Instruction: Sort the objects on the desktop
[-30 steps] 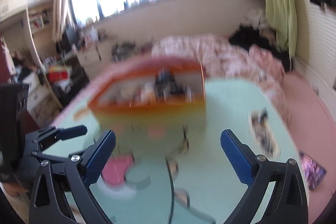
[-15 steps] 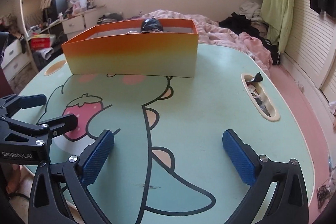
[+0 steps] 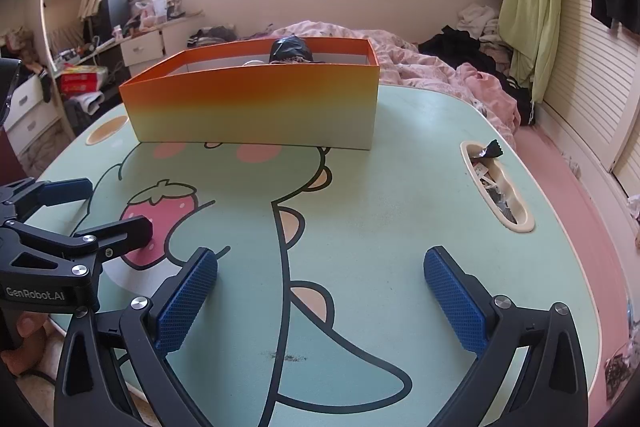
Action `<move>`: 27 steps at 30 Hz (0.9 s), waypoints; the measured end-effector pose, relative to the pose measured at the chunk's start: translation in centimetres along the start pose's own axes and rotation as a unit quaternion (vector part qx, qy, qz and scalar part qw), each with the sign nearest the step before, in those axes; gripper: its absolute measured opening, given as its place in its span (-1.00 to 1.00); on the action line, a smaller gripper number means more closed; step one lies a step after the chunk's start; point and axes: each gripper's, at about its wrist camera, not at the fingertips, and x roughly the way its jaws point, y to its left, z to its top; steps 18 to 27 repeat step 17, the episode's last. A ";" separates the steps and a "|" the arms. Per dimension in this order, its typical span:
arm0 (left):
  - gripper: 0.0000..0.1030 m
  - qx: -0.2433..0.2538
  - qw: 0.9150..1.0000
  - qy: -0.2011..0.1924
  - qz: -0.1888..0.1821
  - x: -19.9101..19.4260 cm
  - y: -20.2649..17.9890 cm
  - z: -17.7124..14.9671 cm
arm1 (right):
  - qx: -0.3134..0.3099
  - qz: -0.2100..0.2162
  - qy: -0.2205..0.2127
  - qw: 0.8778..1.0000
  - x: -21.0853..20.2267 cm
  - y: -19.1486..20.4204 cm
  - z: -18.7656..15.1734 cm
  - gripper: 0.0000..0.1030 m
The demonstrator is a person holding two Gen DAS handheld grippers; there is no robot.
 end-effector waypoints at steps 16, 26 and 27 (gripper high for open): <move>0.99 -0.003 1.000 -0.003 0.002 0.0 0.0 0.0 | 0.000 0.000 0.000 1.000 0.0 0.0 0.0 1.00; 0.99 -0.002 1.000 -0.003 0.001 0.0 0.0 -0.1 | 0.000 0.000 0.000 1.000 0.0 0.0 0.0 1.00; 0.99 -0.002 1.000 -0.003 0.001 0.0 0.0 -0.1 | 0.000 0.000 0.000 1.000 0.0 0.0 0.0 1.00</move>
